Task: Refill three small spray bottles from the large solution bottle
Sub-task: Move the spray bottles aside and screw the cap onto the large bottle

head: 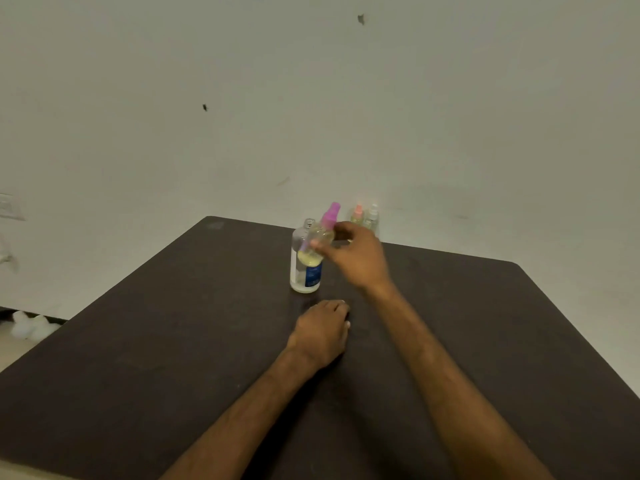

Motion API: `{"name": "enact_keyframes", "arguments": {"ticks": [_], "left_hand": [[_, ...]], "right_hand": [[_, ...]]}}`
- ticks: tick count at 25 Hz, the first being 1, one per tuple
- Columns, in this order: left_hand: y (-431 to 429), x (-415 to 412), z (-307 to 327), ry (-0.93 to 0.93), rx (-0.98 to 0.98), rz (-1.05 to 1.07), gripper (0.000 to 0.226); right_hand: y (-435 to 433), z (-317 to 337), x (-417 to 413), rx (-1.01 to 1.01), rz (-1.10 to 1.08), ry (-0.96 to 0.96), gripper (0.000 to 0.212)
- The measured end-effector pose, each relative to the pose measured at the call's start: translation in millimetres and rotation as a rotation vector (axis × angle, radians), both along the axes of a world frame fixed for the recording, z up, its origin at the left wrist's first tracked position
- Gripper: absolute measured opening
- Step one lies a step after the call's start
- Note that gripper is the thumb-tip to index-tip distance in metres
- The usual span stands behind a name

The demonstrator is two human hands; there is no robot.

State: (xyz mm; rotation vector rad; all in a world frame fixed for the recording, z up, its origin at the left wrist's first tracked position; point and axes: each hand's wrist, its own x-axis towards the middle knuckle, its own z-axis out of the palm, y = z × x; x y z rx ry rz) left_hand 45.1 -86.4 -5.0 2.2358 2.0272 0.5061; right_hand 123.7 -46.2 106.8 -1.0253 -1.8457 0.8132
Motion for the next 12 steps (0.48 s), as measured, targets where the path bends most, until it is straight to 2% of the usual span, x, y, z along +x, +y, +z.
{"name": "enact_keyframes", "arguments": {"ticks": [6, 12], "left_hand": [[37.9, 8.9, 3.8, 0.063, -0.002, -0.029, 0.035], [52.3, 10.9, -4.3, 0.04, 0.042, -0.006, 0.037]], "right_hand": [[96.4, -4.9, 70.0, -0.007, -0.289, -0.005, 0.043], [194.9, -48.8, 79.1, -0.088, -0.446, -0.088, 0.042]]}}
